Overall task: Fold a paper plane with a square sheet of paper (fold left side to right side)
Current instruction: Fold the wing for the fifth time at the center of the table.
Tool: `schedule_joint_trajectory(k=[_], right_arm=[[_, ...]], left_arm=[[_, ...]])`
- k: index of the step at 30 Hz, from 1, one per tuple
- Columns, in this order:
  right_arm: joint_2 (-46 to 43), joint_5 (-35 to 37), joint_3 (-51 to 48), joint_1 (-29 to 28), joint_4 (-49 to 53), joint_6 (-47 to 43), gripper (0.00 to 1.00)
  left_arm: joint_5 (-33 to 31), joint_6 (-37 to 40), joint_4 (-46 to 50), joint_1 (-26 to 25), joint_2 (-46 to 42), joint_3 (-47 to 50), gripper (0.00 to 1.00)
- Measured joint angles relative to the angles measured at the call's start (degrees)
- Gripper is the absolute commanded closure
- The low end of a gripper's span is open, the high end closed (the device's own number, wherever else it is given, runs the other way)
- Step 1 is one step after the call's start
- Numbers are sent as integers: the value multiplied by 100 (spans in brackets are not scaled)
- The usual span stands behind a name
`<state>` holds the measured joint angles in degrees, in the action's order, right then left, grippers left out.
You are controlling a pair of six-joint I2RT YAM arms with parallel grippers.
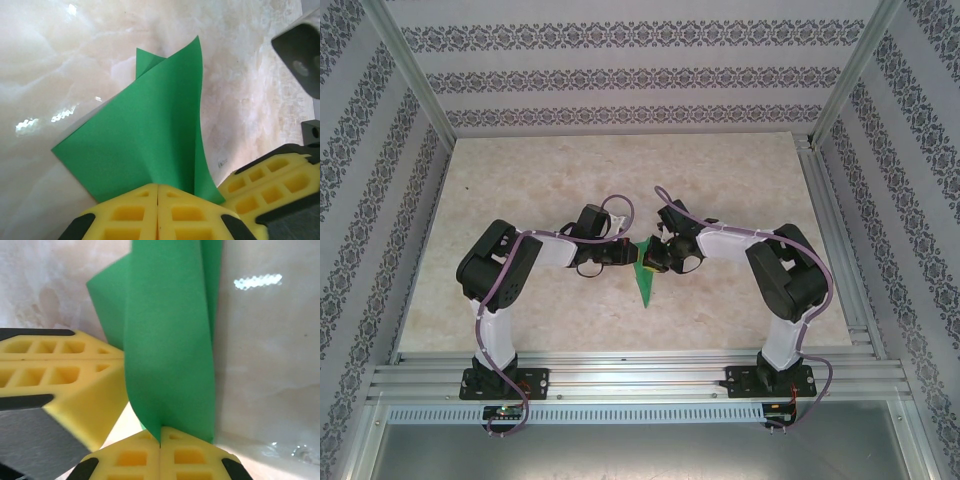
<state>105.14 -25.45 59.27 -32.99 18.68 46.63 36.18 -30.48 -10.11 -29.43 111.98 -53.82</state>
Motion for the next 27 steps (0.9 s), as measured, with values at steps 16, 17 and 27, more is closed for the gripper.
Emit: schedule_joint_trajectory(k=[16,17,27], right_arm=[[81,11,15,-2,-157,138,100],[109,11,15,-2,-179,155,100],[304,-33,15,-2,-457,304,100]], left_arm=[[-61,-2,-13,-22,0,17,94],[-63,-2,-15,-22,0,17,94],[-68,-2,-57,-22,-2,35,94]])
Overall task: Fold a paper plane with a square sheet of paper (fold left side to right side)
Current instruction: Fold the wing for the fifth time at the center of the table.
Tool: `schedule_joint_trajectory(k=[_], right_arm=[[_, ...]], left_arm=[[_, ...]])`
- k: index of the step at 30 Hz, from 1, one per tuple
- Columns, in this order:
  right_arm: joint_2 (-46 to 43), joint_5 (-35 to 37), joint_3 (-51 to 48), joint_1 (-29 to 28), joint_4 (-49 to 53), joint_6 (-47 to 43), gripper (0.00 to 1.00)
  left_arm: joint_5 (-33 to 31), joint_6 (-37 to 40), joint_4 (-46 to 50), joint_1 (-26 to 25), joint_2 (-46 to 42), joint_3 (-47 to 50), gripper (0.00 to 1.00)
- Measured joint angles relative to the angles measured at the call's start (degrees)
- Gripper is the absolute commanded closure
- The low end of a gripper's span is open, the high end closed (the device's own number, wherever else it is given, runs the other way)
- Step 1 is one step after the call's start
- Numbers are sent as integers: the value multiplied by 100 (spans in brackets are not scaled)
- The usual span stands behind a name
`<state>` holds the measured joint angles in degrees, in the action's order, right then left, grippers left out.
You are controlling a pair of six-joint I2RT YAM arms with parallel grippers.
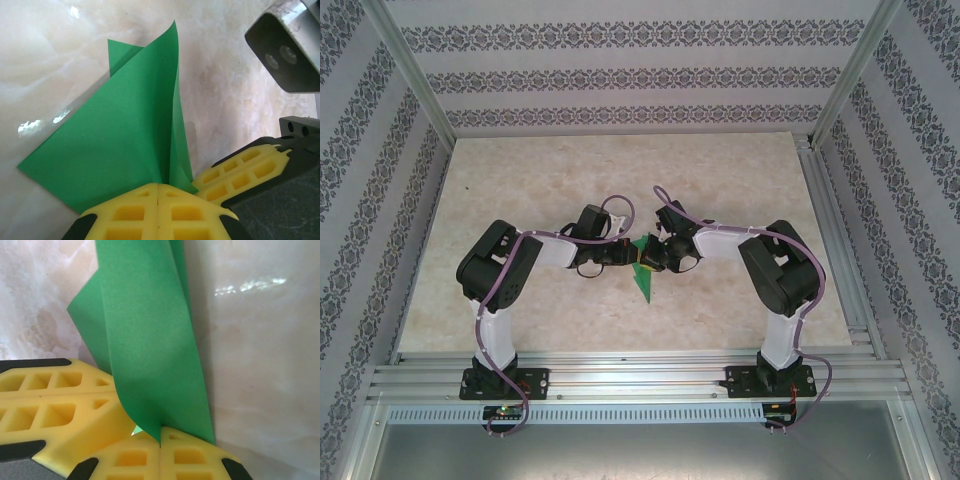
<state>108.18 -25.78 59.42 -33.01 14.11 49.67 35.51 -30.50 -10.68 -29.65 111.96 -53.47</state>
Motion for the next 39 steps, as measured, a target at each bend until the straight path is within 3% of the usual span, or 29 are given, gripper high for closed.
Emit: schedule_joint_trajectory(k=[13,25,33,39], right_arm=[[-42,28,0,0,122,-37,100],[44,-42,-33,-37,-46,-131,100],[72,-92,-33,-37,-138,-131,100],[74,-96,-33,-37,-140,-131,100]], left_arm=[[2,-2,-20,-2,-2,11,94],[-304,22,286,-33,-507,229,78],[-382,-46,308,39,-1878,938,91],[-96,-428,-162,-111,-1665,1473,92]])
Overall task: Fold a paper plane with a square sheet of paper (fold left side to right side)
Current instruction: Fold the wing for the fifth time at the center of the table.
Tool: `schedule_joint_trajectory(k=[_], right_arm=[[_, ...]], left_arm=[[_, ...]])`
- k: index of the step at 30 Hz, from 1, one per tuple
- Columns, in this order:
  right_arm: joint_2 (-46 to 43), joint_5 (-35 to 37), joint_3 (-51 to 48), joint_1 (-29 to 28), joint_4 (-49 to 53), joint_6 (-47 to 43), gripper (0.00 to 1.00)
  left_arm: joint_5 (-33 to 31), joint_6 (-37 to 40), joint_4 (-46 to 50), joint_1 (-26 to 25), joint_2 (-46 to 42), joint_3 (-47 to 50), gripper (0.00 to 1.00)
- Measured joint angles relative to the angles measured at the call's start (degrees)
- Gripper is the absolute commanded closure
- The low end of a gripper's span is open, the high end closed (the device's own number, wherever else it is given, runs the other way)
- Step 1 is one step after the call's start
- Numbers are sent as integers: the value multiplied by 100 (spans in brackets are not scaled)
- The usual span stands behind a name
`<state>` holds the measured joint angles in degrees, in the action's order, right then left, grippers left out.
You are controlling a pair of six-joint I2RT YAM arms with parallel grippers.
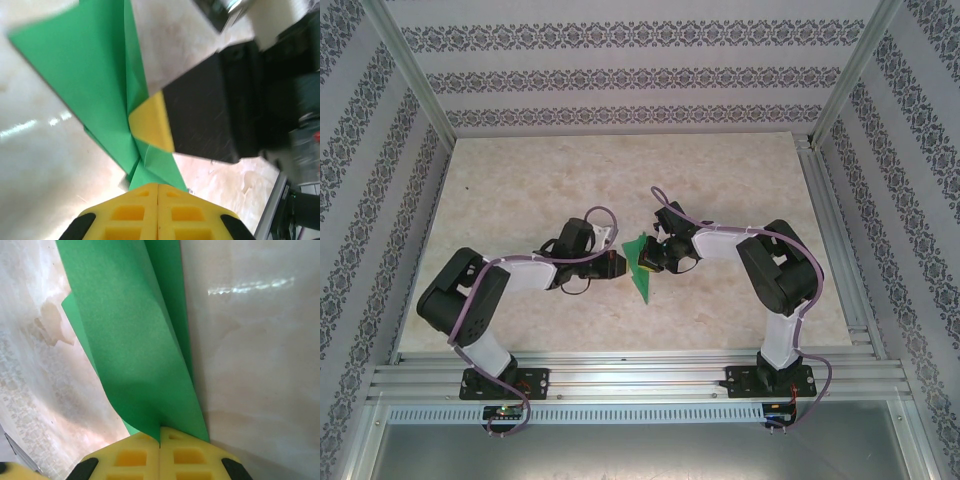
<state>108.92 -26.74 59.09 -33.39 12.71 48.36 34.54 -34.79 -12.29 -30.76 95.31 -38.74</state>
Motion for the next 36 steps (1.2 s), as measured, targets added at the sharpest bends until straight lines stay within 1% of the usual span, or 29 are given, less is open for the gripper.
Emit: schedule_joint_trajectory(k=[3,9,11,16,17,21,24,27,32,36], right_arm=[[0,-2,0,0,-2,-2,100],[-48,-4,-28,0,-7,-24,100],[-133,17,-74,0,92,-66,95],[-361,63,-120,0,319,-190,88],[-409,79,-136,0,332,-195,84],[-636,131,-195,0,444,-201,76],[-894,192,-199,4,577,-258,70],[-1189,286,-199,55,776,-341,67],[-1639,420,-365,365,981,-483,60],[-1965,643,-505,684,1290,-680,55]], left_arm=[[111,-203,-264,-122,210,133,92],[87,-463,-549,-164,275,258,79],[66,-498,-570,-164,254,260,78],[20,-525,-570,-164,48,260,76],[7,-527,-570,-164,-2,260,73],[-11,-479,-566,-164,-396,315,64],[-26,-415,-546,-205,-656,313,55],[-127,-284,-339,-404,-780,234,45],[-503,-146,221,-802,-787,-90,36],[-1060,-9,1001,-1222,-737,-726,33]])
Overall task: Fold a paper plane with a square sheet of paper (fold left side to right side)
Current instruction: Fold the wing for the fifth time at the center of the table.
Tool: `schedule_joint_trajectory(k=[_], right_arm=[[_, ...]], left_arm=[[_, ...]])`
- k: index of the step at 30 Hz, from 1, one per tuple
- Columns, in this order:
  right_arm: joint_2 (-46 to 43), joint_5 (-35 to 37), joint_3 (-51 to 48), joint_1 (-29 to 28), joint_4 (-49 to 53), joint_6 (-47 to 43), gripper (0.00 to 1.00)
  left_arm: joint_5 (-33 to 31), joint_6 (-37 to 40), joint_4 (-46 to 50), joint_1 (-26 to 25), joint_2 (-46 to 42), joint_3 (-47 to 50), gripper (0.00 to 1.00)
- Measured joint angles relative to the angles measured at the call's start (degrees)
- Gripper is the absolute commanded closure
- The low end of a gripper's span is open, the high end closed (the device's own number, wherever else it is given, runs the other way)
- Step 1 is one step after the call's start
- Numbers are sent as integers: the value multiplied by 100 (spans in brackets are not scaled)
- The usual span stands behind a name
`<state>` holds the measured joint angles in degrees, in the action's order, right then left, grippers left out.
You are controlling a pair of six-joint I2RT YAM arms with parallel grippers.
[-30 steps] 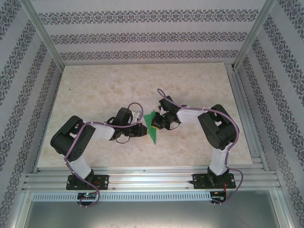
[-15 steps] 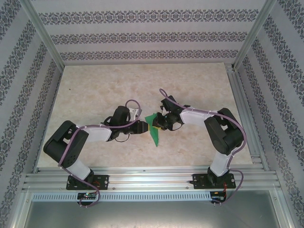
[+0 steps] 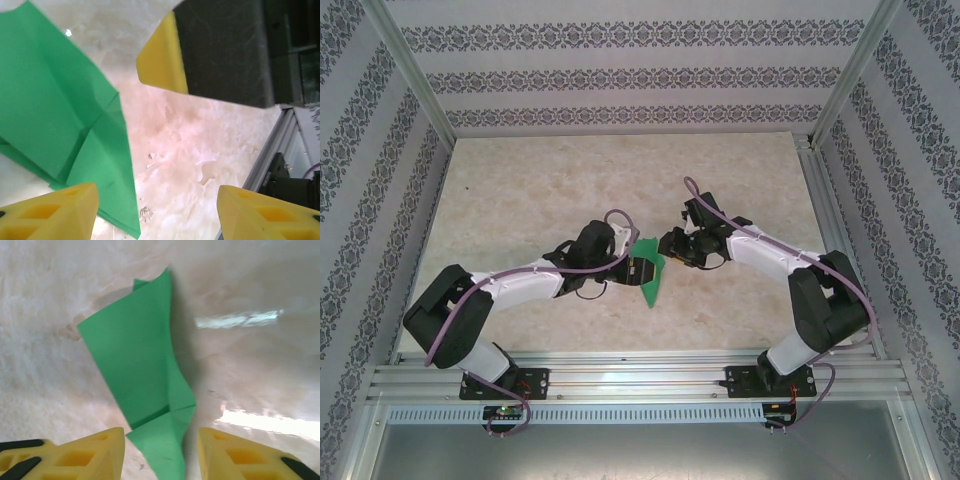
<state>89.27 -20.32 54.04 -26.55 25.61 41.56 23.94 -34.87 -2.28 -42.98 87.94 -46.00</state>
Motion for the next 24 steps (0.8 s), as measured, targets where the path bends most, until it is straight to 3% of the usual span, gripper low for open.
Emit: schedule_joint_trajectory(k=[6,17,20,24], right_arm=[[-479,223,-297,516,254,-306,54],[-811,225,-925,1051,321,-573,54],[-881,210,-1001,1158,323,-605,54],[-994,179,-1058,1257,328,-684,54]], left_arm=[[-1034,210,1285,-522,581,-1316,30],[-2839,542,4153,-1427,2769,-3930,28],[-3226,555,4629,-1550,3161,-4319,31],[-3729,540,5139,-1598,3447,-4533,45]])
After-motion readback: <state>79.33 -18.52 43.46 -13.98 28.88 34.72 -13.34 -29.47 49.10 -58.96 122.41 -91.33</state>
